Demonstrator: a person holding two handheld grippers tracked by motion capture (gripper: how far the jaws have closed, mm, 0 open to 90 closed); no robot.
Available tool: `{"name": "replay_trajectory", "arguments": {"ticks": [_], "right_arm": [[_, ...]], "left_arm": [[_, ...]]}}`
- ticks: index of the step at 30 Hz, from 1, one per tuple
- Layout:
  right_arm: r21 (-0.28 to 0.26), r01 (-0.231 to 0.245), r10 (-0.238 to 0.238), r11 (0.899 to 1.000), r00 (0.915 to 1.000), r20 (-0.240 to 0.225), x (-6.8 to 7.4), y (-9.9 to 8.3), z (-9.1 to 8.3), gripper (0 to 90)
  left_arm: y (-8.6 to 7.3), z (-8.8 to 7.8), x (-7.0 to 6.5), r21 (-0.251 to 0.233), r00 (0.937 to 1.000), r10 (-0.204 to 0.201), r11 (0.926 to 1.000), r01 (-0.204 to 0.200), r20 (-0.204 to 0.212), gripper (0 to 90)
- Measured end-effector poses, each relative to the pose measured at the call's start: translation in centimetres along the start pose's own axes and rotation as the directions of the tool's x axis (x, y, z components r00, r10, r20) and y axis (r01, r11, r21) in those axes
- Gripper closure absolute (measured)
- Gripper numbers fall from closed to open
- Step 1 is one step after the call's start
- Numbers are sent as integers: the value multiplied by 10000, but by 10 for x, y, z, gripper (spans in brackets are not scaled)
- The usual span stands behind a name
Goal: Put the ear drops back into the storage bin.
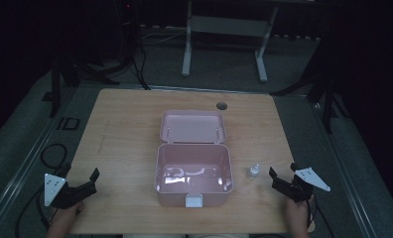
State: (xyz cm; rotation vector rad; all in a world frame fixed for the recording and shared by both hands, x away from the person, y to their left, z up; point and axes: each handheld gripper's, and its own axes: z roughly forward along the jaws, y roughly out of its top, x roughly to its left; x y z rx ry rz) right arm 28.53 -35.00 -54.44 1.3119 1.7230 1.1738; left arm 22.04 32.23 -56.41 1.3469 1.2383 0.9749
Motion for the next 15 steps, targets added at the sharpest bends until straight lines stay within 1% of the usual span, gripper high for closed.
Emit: {"name": "replay_trajectory", "arguments": {"ticks": [2,3,4,5,7,8,9,12,13,14,15], "right_arm": [[57,-82,82,10000,9999,-79,-1,1,0,132],[108,-172,174,9998,9996,-206,-1,3,0,132],[224,-414,423,9989,9983,-399,-3,5,1,134],[317,-466,479,9984,9980,-409,-4,5,2,135],[649,-523,541,9965,9982,-262,-5,6,4,139],[879,-570,603,9945,9976,-350,-5,6,6,139],[1117,-525,573,9924,9975,-403,-5,6,8,139],[1653,-180,294,9861,9974,-664,-4,9,11,139],[1895,-42,197,9819,9966,-800,-4,11,11,139],[2177,12,208,9760,9949,-987,-4,13,12,139],[2461,215,61,9690,9938,-1107,-3,14,13,139]], "left_arm": [[0,0,0,16,10000,11,10000,-11,0,4],[0,0,0,18,10000,4,10000,-4,1,4],[0,0,0,16,10000,-9,10000,9,-1,4],[0,0,0,15,10000,-11,10000,11,1,4],[0,0,0,17,10000,8,10000,-8,7,4],[0,0,0,17,10000,11,10000,-12,7,4],[0,0,0,16,10000,12,10000,-12,8,4],[0,0,0,20,10000,6,10000,-6,5,4],[0,0,0,27,10000,2,10000,-2,4,4],[0,0,0,25,10000,-8,10000,8,5,4],[0,0,0,28,10000,-5,10000,5,10,4]]}}
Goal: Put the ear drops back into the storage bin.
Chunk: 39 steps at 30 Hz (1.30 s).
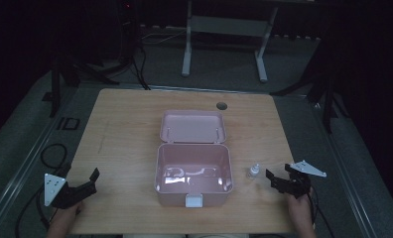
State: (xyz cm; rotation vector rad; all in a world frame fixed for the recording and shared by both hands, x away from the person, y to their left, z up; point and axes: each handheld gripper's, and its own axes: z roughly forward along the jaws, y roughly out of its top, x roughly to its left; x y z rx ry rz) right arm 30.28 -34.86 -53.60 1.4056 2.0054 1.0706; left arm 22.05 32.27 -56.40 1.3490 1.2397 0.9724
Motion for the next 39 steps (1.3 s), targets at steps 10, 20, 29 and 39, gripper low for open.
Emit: {"name": "replay_trajectory", "arguments": {"ticks": [10,20,29,39], "right_arm": [[2199,585,-600,9738,9982,4,-3,13,-3,139],[4282,800,-636,9001,9966,-524,0,21,1,138],[5595,1303,-918,8186,9911,-964,3,25,3,137],[6434,2296,-1705,7303,9733,-1538,7,32,-1,138]], "left_arm": [[0,0,0,2,10000,-25,10000,25,31,4],[0,0,1,-2,10000,-68,10000,68,66,4],[0,0,1,12,9999,-99,10000,99,70,4],[0,0,1,30,9999,-120,9999,119,77,4]]}}
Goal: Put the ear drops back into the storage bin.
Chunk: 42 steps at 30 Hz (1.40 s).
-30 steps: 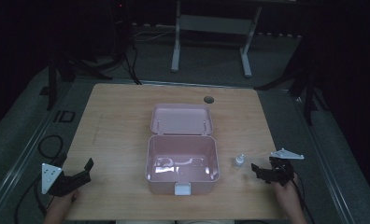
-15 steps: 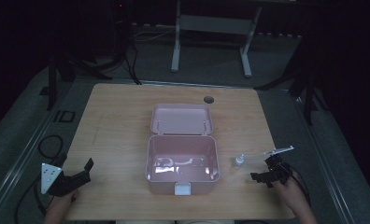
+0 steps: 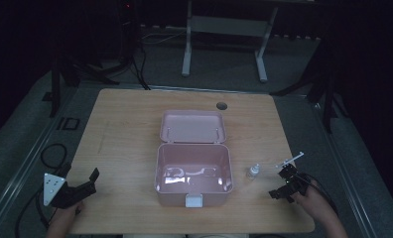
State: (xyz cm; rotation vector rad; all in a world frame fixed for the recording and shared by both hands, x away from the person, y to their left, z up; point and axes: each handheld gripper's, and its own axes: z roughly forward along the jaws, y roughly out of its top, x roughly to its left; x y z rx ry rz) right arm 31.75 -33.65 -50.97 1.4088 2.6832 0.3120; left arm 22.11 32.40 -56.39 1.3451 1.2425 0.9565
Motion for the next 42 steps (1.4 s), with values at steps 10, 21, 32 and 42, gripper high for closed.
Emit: {"name": "replay_trajectory", "arguments": {"ticks": [10,21,32,42], "right_arm": [[1226,1319,-1267,9836,9907,-493,4,1,-6,142],[2609,2448,-2134,9338,9664,-1432,14,4,-7,145],[3119,2678,-2325,9116,9616,-1461,14,15,-14,114],[3191,2540,-2243,9131,9662,-1270,13,37,-16,129]], "left_arm": [[0,0,0,8,10000,-2,10000,2,-3,4],[0,0,0,16,10000,-21,10000,21,-12,4],[0,0,0,21,10000,-59,10000,59,-22,4],[0,0,0,21,10000,-58,10000,58,-11,4]]}}
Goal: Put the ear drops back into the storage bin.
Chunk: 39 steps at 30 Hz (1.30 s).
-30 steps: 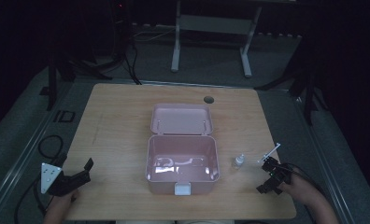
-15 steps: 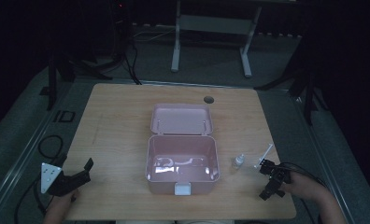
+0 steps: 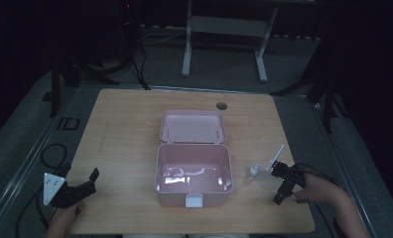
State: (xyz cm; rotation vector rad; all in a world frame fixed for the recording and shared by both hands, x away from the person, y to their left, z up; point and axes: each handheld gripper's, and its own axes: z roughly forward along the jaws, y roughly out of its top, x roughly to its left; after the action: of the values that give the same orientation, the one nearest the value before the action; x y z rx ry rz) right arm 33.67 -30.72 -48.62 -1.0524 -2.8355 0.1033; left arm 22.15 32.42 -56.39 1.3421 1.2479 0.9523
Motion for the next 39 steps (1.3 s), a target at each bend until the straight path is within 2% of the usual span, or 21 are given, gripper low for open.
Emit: {"name": "replay_trajectory", "arguments": {"ticks": [10,15,18,22,27,34,35,39], "right_arm": [[-113,53,-53,9999,10000,30,-3,27,-10,138],[-240,190,-196,9995,9995,-238,-2,41,-13,161],[-322,312,-320,9990,9992,-241,-2,49,-13,182],[-432,81,-87,9990,9999,-138,-4,61,-14,196],[-592,7,-16,9982,9999,-150,-7,73,-16,244],[-435,82,-93,9990,9997,-246,-7,85,-13,292],[-401,35,-44,9992,9997,-232,-7,89,-13,327],[-330,30,-34,9995,9999,-146,-8,94,-10,365]], "left_arm": [[0,0,0,-1,10000,-3,10000,3,12,4],[0,0,0,-1,10000,-7,10000,7,24,4],[0,0,0,-2,10000,-8,10000,8,26,4],[0,0,0,-5,10000,-9,10000,9,44,4],[0,0,0,-2,10000,-8,10000,8,56,4],[0,0,0,1,10000,-16,10000,16,61,4],[0,0,0,0,10000,-16,10000,16,58,4],[0,0,1,0,10000,-17,10000,17,70,4]]}}
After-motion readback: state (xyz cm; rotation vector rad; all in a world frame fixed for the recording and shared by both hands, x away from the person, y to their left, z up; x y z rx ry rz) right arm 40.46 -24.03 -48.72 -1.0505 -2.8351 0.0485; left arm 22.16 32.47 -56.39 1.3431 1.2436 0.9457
